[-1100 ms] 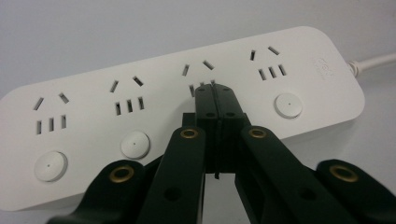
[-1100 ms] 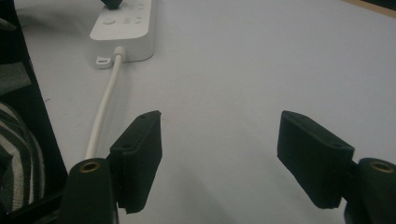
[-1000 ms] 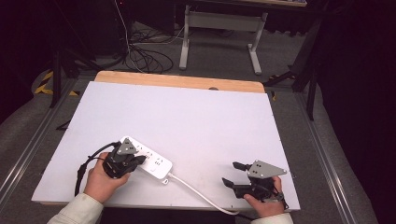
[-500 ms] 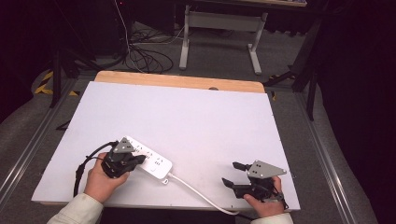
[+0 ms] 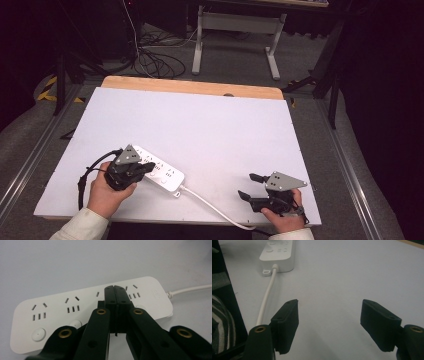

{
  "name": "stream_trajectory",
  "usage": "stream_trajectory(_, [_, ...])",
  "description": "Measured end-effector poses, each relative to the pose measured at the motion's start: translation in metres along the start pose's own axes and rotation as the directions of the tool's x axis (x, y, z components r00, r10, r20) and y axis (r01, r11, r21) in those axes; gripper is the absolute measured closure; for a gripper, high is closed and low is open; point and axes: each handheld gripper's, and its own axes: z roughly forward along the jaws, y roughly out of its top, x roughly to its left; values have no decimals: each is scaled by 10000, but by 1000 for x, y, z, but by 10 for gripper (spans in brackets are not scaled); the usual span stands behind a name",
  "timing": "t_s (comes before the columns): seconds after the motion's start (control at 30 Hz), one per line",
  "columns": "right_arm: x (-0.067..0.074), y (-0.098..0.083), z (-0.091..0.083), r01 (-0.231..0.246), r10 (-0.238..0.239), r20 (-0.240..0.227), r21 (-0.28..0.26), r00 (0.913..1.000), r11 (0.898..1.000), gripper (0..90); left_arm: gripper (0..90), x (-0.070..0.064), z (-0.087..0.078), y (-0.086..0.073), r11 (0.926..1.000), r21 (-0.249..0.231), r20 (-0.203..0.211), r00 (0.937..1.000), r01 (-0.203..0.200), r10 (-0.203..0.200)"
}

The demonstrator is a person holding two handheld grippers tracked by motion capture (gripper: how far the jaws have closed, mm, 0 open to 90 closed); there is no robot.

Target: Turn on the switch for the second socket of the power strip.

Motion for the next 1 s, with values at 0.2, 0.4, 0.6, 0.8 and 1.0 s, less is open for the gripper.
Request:
stream_trajectory(0.2, [0, 0, 0, -3, 3, 8, 23, 10000, 10000, 316, 900, -1, -2, 1, 10000, -68, 43, 10000, 10, -10])
stream_trajectory(0.4, [0, 0, 0, 1, -1, 10, 9, 10000, 10000, 316, 900, -1, -8, 4, 9995, -207, -80, 9997, -233, 231])
stream_trajectory(0.6, [0, 0, 0, 3, -3, 12, 14, 10000, 10000, 316, 900, -2, -8, 4, 9993, -227, -53, 9995, -305, 304])
stream_trajectory(0.8, [0, 0, -1, 6, -6, 21, 8, 10000, 10000, 316, 783, 2, -14, 4, 9987, -501, 368, 9993, -2, 21])
stream_trajectory(1.0, [0, 0, -1, 18, -18, 36, 0, 10000, 10000, 316, 629, 3, -21, 5, 9952, -968, 345, 9993, -136, 170])
